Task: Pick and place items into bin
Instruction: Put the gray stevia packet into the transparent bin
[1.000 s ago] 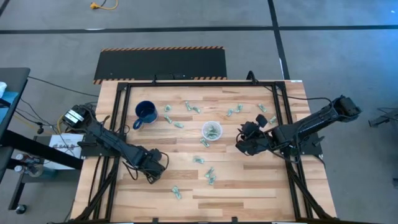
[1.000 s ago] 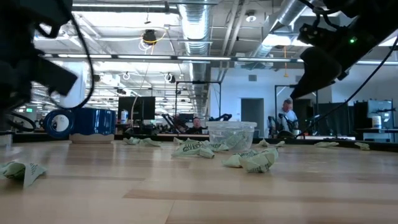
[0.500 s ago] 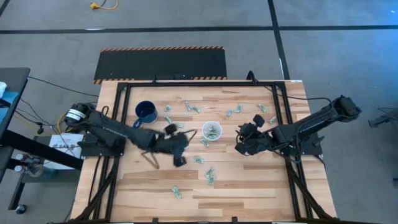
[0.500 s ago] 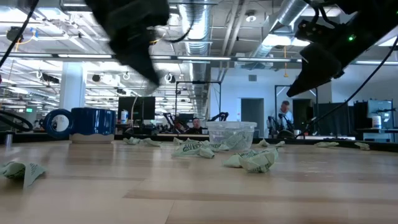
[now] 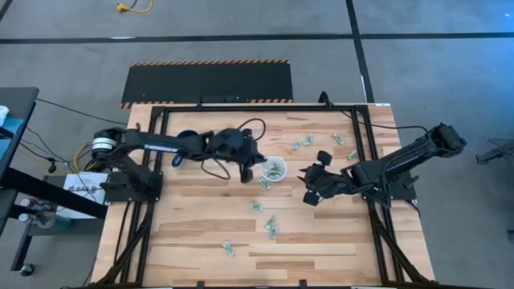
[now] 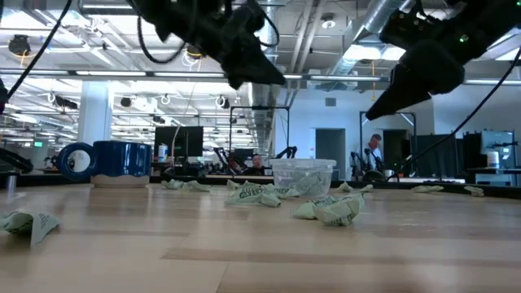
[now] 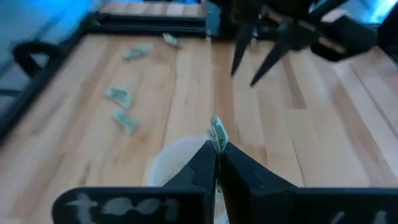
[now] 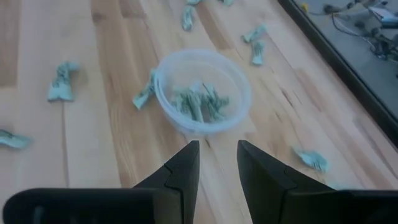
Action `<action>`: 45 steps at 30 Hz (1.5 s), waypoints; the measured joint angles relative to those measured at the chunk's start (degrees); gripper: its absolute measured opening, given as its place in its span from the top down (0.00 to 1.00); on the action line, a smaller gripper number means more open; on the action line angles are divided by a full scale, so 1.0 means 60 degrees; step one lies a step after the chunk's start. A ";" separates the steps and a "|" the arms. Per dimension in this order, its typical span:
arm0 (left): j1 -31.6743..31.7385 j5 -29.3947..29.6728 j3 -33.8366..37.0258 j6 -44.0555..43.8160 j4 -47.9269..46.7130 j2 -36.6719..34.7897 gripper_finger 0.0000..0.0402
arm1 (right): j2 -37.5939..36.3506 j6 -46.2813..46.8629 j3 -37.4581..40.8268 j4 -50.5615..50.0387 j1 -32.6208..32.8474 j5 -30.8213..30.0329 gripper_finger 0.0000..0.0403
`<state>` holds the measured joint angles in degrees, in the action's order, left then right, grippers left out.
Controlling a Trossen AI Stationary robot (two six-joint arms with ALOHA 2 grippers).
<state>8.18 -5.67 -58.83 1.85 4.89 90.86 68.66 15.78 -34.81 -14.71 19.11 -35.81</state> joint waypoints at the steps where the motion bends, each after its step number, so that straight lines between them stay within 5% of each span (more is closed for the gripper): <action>1: 0.0109 -0.0258 0.0007 -0.0005 0.0320 0.0222 1.00 | -0.0003 -0.0099 0.0000 0.0116 0.0000 -0.0003 0.75; 7: 0.0489 -0.0834 -0.0043 0.0079 0.1625 0.1306 1.00 | -0.0004 -0.0142 -0.0007 0.0298 0.0007 0.0025 0.75; 20: 0.0622 -0.1009 -0.0069 -0.0422 0.1650 0.1769 0.98 | -0.0004 -0.0137 -0.0007 0.0472 0.0000 0.0011 0.75; 35: 0.0619 -0.1198 -0.0069 -0.0692 0.1594 0.1764 0.74 | -0.0004 -0.0133 -0.0004 0.0518 0.0000 0.0000 0.75; 45: 0.0186 -0.1220 -0.0072 -0.0814 -0.1474 0.0191 0.68 | -0.0004 -0.0129 0.0000 0.0464 0.0000 0.0004 0.75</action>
<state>9.30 -12.99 -59.27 -3.04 -3.96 92.00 68.64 15.00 -34.81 -11.92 19.11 -35.79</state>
